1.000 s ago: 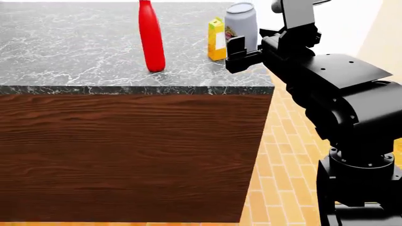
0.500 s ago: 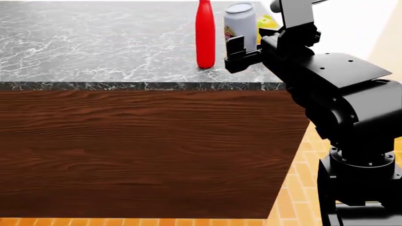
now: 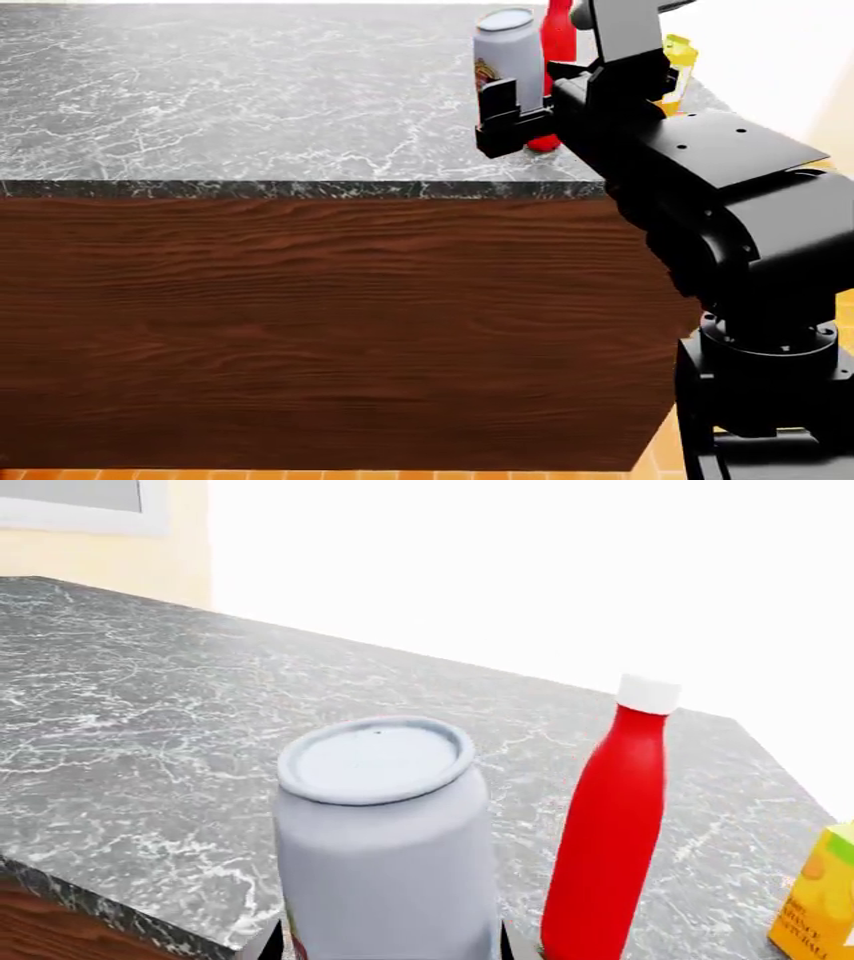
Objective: Move the drinks to the dining counter.
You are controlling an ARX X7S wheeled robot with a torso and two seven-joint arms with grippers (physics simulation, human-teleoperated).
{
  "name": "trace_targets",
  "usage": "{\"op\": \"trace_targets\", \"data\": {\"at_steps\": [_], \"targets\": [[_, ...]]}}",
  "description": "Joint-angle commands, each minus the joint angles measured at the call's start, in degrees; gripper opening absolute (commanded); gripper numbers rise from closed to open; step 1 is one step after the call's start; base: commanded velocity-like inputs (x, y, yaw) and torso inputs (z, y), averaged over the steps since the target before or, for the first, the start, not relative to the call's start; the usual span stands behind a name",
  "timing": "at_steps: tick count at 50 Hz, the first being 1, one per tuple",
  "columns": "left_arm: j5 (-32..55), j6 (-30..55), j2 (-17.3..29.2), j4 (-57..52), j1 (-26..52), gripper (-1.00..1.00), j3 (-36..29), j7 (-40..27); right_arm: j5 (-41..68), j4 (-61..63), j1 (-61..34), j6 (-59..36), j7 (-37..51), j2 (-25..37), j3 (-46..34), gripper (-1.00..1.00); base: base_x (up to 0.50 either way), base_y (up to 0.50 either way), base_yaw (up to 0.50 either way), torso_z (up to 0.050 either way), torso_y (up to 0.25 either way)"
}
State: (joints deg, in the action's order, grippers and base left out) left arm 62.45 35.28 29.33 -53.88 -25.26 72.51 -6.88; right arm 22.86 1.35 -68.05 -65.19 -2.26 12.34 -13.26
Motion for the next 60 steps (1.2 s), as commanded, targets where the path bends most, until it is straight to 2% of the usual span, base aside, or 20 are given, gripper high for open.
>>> {"op": "trace_targets", "data": {"at_steps": [1,37,40,41,60], "targets": [[-0.57,-0.24,-0.26,0.2,0.06,1.0,-0.48,0.4,-0.76,0.2,-0.33,0.38,-0.22,0.23,-0.46,-1.0,0.42,0.42,0.0,0.0,0.0],[-0.78,-0.4,-0.39,0.1,-0.16,1.0,-0.65,0.34,0.01,-2.16,0.14,2.02,-0.14,0.1,-0.69,-1.0,0.48,0.36,0.0,0.0,0.002],[-1.18,-0.49,-0.61,0.15,-0.11,1.0,-1.0,0.52,-0.06,-3.53,0.53,3.53,-0.21,-0.22,-0.35,-1.0,0.48,0.35,0.0,0.0,0.003],[-1.2,-0.47,-0.58,0.19,-0.1,1.0,-1.07,0.52,1.27,-4.25,1.02,4.76,-0.28,-1.25,2.38,-1.0,0.48,0.15,0.0,0.0,0.0],[-0.54,-0.6,-0.45,0.25,-0.46,1.0,-0.2,0.43,2.75,-14.4,4.4,14.51,-2.64,-4.78,4.26,-1.0,0.0,0.0,0.0,0.0,0.001]]}}
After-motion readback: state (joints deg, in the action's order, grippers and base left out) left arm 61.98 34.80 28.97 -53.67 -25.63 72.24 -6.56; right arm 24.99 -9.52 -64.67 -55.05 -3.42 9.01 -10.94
